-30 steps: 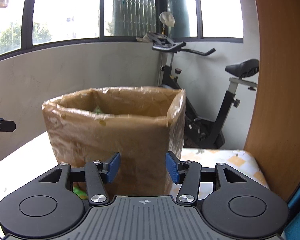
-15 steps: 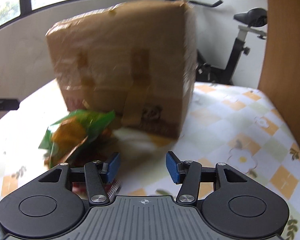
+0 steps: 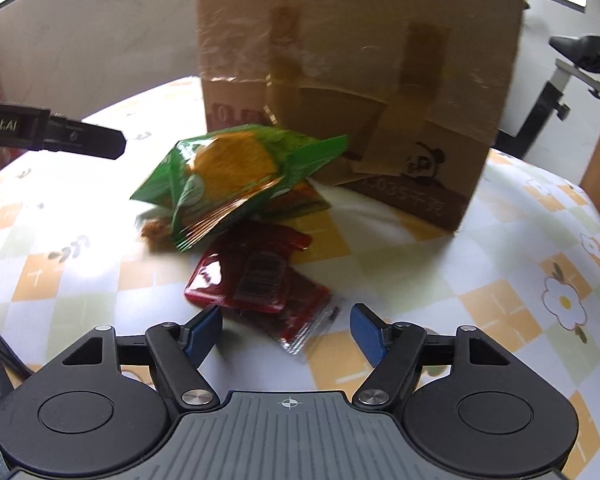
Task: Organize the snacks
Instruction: 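Grasp the green corn snack bag with the left tool while the right tool grasps the red pack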
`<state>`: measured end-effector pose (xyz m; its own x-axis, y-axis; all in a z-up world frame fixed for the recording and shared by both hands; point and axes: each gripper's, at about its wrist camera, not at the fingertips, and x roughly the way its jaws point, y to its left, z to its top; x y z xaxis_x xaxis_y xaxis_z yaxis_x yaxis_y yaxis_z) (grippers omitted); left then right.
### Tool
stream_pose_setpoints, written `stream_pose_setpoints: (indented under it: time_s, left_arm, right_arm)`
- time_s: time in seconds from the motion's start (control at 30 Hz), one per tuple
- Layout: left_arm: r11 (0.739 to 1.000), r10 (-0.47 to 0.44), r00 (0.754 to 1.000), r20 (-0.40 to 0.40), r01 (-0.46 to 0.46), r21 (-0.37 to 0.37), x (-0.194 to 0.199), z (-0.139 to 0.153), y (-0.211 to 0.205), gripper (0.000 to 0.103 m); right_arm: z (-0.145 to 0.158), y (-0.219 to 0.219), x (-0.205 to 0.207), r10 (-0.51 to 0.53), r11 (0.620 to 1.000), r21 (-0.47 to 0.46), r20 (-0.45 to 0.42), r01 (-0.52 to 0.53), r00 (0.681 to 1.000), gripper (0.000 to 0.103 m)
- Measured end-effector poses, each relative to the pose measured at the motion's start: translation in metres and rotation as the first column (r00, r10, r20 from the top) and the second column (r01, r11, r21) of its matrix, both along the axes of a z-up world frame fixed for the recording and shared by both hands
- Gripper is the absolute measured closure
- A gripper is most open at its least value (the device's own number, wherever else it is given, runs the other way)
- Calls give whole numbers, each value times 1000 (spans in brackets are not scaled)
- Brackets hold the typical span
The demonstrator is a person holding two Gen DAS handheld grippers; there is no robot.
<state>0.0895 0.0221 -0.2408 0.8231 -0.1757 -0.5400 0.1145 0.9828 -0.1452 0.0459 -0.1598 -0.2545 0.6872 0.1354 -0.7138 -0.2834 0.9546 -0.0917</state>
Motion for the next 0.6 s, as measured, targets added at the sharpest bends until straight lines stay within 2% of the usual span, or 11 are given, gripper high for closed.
stream_pose_setpoints:
  time_s: [0.1, 0.23, 0.4, 0.6]
  left_arm:
    - [1000, 3, 1000, -10, -3, -4, -1, -4, 0, 13]
    - [1000, 14, 1000, -14, -14, -5, -5, -8, 0, 13]
    - [1000, 26, 1000, -16, -26, -9, -7, -11, 0, 13]
    - [999, 37, 999, -18, -37, -16, -8, -14, 1, 13]
  right_arm:
    - [1, 1, 4, -10, 1000, -8, 7, 10, 1000, 33]
    - [2, -8, 10, -82, 997, 1, 15, 82, 996, 33]
    - [1, -32, 14, -197, 979, 48, 21, 196, 980, 37]
    - [1, -49, 13, -270, 962, 48, 26, 269, 962, 38]
